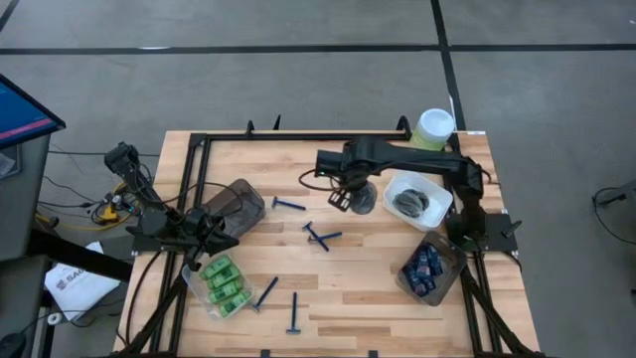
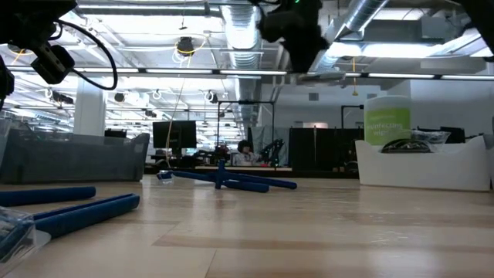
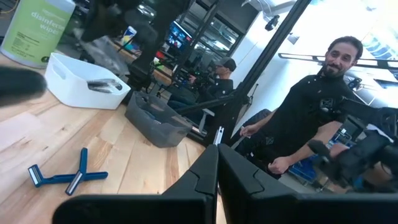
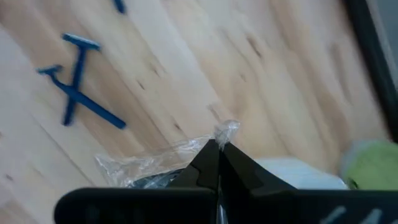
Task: Pick & Place Travel size toiletries
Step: Put the black hairbrush into the white bin, then put the blue razor into the left black bin
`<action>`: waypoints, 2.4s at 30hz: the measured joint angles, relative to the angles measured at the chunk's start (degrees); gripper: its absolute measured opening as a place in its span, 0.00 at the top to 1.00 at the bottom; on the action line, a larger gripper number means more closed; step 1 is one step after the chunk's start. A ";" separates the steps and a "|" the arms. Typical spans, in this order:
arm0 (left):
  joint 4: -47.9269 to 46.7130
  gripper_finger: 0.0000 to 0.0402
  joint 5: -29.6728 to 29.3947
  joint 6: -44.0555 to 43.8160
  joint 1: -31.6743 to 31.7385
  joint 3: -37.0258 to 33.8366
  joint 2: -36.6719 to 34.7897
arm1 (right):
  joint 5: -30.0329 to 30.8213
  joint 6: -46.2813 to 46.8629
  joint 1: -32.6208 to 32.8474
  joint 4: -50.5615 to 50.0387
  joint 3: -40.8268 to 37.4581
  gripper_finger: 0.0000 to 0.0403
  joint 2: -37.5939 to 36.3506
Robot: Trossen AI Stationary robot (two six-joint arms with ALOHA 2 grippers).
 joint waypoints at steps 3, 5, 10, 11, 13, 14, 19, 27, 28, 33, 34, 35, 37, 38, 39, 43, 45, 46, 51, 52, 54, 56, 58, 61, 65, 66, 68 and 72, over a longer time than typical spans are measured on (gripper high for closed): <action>0.00 1.00 0.00 0.00 0.00 0.00 0.00 | 2.38 3.25 0.98 -3.12 0.00 1.00 -1.67; 0.02 1.00 0.00 -0.01 0.01 0.01 0.00 | 3.31 4.67 1.67 -3.65 0.00 1.00 -2.30; 0.02 1.00 0.00 -0.02 0.00 0.00 0.00 | 4.14 6.71 3.17 -3.53 -0.04 1.00 -3.57; 0.04 1.00 0.00 0.00 0.00 0.00 0.00 | 4.14 7.12 3.47 -3.33 -0.29 1.00 -3.88; 0.03 1.00 0.00 -0.01 0.02 0.01 0.00 | 4.15 8.05 4.19 -3.43 -1.88 1.00 -5.01; 0.04 1.00 0.00 0.00 0.01 0.00 0.00 | 4.14 8.92 4.50 -3.45 -3.25 1.00 -5.92; 0.08 1.00 0.00 0.00 0.00 0.00 0.00 | 3.79 15.79 6.78 -3.40 -16.16 1.00 -12.88; 0.17 1.00 0.00 0.00 0.02 0.02 0.02 | 3.77 31.56 7.19 -0.23 -38.60 1.00 -29.08; 0.20 1.00 0.00 -0.02 0.02 0.00 0.02 | 3.79 32.96 6.71 0.26 -40.85 1.00 -30.72; 0.45 1.00 -0.01 -0.01 0.01 0.01 0.02 | 4.06 37.64 3.72 2.55 -50.65 1.00 -35.67; 0.46 1.00 0.00 -0.02 0.02 0.01 0.02 | 4.05 37.90 2.97 2.97 -52.45 1.00 -36.22; 0.46 1.00 0.00 -0.02 0.01 0.01 0.02 | 4.07 37.90 2.21 3.67 -53.97 1.00 -36.60; 0.50 1.00 0.00 -0.01 0.00 0.00 0.02 | 4.19 37.90 0.78 5.76 -56.57 1.00 -36.82; 0.52 1.00 0.00 -0.02 0.00 0.00 0.02 | 4.50 37.90 0.09 6.27 -57.54 1.00 -36.82; 0.52 1.00 0.00 -0.02 0.00 0.00 0.02 | 4.70 37.90 -0.67 6.64 -58.34 1.00 -36.82; 0.57 1.00 0.00 0.00 0.01 0.00 0.02 | 5.48 37.40 -3.04 9.15 -60.39 1.00 -36.52; 0.70 1.00 0.00 0.00 0.01 0.00 0.02 | 6.61 37.40 -4.02 9.35 -60.37 1.00 -36.46; 0.77 1.00 0.00 -0.02 0.00 0.00 0.02 | 7.42 37.41 -4.45 9.49 -60.33 1.00 -36.25; 0.96 1.00 0.00 0.00 0.00 0.00 0.02 | 9.78 37.22 -6.00 11.10 -60.33 0.95 -36.30; 1.00 1.00 -0.02 -0.02 0.02 0.02 0.02 | 9.85 37.20 -6.20 11.37 -60.33 0.93 -36.30; 0.98 1.00 0.00 0.00 0.01 0.01 0.02 | 9.88 36.23 -6.55 11.80 -60.33 0.88 -36.30; 1.02 1.00 -0.02 -0.01 0.02 0.00 0.02 | 9.91 35.70 -6.61 12.96 -60.33 0.83 -36.30; 1.01 1.00 0.00 -0.02 0.00 0.00 0.02 | 9.91 35.44 -6.61 13.47 -60.33 0.77 -36.30; 1.03 1.00 -0.02 -0.02 0.02 0.00 0.02 | 9.91 33.03 -6.61 16.30 -60.33 0.69 -36.30; 1.03 1.00 0.00 -0.02 0.02 0.00 0.02 | 9.91 30.48 -6.59 19.67 -58.68 0.60 -36.65; 1.03 1.00 -0.01 -0.02 0.00 0.00 0.02 | 9.91 29.86 -6.50 20.40 -57.85 0.58 -36.65; 1.05 1.00 -0.02 -0.02 0.02 0.00 0.02 | 9.91 28.45 -6.09 20.87 -55.97 0.55 -36.93; 1.05 1.00 -0.02 -0.02 0.02 0.00 0.02 | 9.92 25.11 -3.41 22.24 -51.72 0.53 -37.48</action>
